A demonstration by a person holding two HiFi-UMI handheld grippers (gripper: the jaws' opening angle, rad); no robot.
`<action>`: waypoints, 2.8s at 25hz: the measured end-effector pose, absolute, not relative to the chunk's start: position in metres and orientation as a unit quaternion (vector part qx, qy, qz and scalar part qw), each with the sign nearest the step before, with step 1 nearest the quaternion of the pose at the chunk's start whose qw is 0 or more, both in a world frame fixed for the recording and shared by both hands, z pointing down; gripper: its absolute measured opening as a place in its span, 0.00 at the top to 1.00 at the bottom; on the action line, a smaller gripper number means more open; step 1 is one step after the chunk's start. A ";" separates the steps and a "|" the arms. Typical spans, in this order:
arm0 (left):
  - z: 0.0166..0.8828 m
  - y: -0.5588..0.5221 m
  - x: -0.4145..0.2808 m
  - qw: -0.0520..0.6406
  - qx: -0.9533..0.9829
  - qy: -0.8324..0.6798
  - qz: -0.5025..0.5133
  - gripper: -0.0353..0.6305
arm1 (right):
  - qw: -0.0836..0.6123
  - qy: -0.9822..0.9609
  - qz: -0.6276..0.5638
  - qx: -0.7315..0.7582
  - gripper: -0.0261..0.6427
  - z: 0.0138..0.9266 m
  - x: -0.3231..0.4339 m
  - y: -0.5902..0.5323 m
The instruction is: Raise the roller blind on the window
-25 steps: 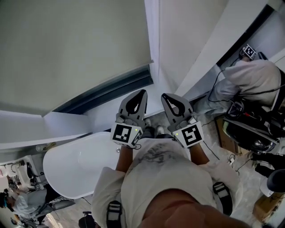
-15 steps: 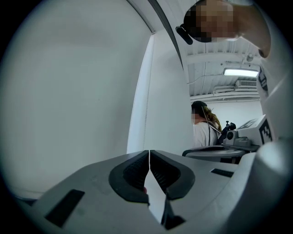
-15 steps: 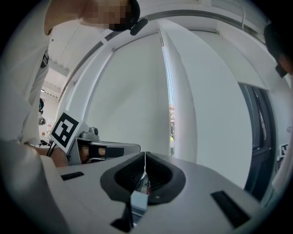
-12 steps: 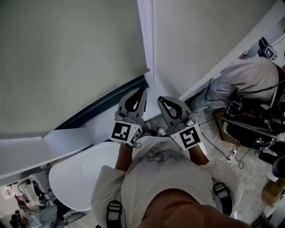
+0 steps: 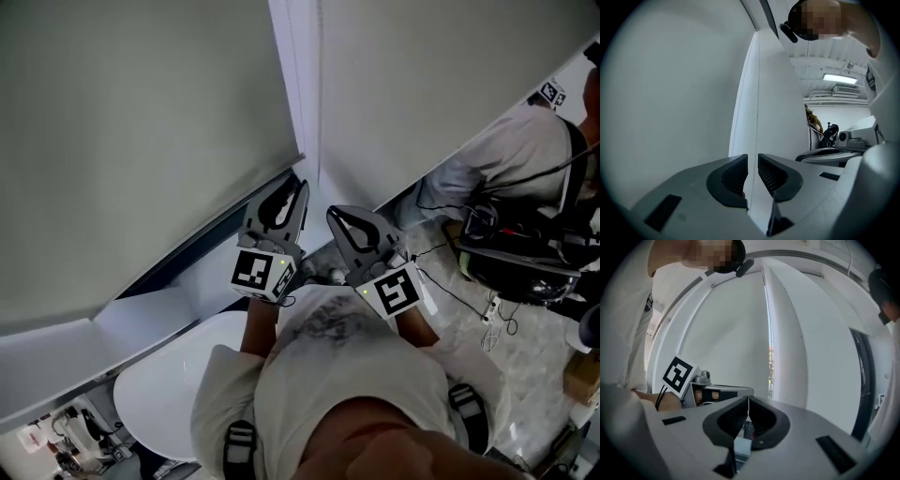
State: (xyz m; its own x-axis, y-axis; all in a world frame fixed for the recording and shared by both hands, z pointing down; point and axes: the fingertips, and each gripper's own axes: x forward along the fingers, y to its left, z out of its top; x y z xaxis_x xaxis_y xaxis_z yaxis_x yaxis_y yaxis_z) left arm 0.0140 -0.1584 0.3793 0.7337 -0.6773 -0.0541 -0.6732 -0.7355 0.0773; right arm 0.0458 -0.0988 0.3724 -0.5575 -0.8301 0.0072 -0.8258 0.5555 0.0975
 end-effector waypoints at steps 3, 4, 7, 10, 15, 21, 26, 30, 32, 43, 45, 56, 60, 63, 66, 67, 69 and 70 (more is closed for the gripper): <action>0.380 -0.164 0.029 0.024 0.937 -0.346 -0.037 0.82 | 0.033 -0.876 -0.042 0.480 0.87 0.375 0.057 -0.102; 0.379 -0.165 0.035 0.023 0.939 -0.340 -0.037 0.82 | 0.034 -0.874 -0.042 0.484 0.87 0.376 0.061 -0.103; 0.379 -0.171 0.053 0.019 0.946 -0.322 -0.035 0.80 | 0.036 -0.868 -0.040 0.494 0.87 0.378 0.073 -0.105; 0.381 -0.176 0.065 0.014 0.951 -0.308 -0.029 0.79 | 0.035 -0.863 -0.037 0.503 0.87 0.379 0.080 -0.106; 0.372 -0.178 0.074 0.009 0.955 -0.294 -0.030 0.78 | 0.042 -0.858 -0.045 0.511 0.87 0.370 0.081 -0.102; 0.365 -0.187 0.082 0.007 0.959 -0.283 -0.031 0.78 | 0.041 -0.855 -0.045 0.515 0.87 0.362 0.079 -0.100; 0.366 -0.190 0.077 0.012 0.960 -0.275 -0.042 0.78 | 0.046 -0.853 -0.045 0.518 0.87 0.366 0.071 -0.097; 0.370 -0.194 0.101 0.016 0.963 -0.265 -0.042 0.78 | 0.045 -0.852 -0.041 0.520 0.87 0.370 0.091 -0.102; 0.369 -0.198 0.111 0.018 0.963 -0.264 -0.042 0.83 | 0.046 -0.852 -0.040 0.520 0.87 0.368 0.100 -0.105; 0.387 -0.192 0.086 0.023 0.962 -0.269 -0.033 0.94 | 0.045 -0.857 -0.037 0.511 0.87 0.378 0.087 -0.109; 0.390 -0.189 0.076 0.029 0.962 -0.269 -0.035 0.94 | 0.043 -0.862 -0.036 0.503 0.87 0.377 0.080 -0.112; 0.403 -0.166 0.035 0.052 0.958 -0.282 -0.026 0.94 | 0.033 -0.893 -0.058 0.445 0.86 0.336 0.039 -0.120; 0.411 -0.157 0.029 0.054 0.956 -0.289 -0.016 0.94 | 0.031 -0.898 -0.077 0.433 0.77 0.316 0.029 -0.123; 0.415 -0.151 0.030 0.058 0.955 -0.289 -0.019 0.94 | 0.023 -0.899 -0.087 0.429 0.76 0.300 0.028 -0.123; 0.417 -0.147 0.027 0.054 0.953 -0.296 -0.019 0.94 | 0.015 -0.898 -0.104 0.426 0.76 0.281 0.023 -0.126; 0.418 -0.145 0.026 0.051 0.953 -0.298 -0.019 0.94 | 0.013 -0.898 -0.111 0.426 0.76 0.275 0.021 -0.127; 0.419 -0.143 0.024 0.047 0.952 -0.300 -0.018 0.94 | 0.009 -0.896 -0.124 0.426 0.76 0.264 0.017 -0.131; 0.419 -0.142 0.023 0.046 0.952 -0.302 -0.019 0.94 | 0.006 -0.896 -0.128 0.426 0.76 0.259 0.016 -0.132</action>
State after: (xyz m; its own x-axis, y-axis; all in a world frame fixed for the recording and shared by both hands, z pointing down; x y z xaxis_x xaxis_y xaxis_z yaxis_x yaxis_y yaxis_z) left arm 0.0227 -0.1416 0.4195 0.8172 -0.5763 -0.0088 -0.5728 -0.8136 0.0997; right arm 0.0160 -0.1323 0.2586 -0.6372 -0.7644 -0.0981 -0.7612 0.6043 0.2355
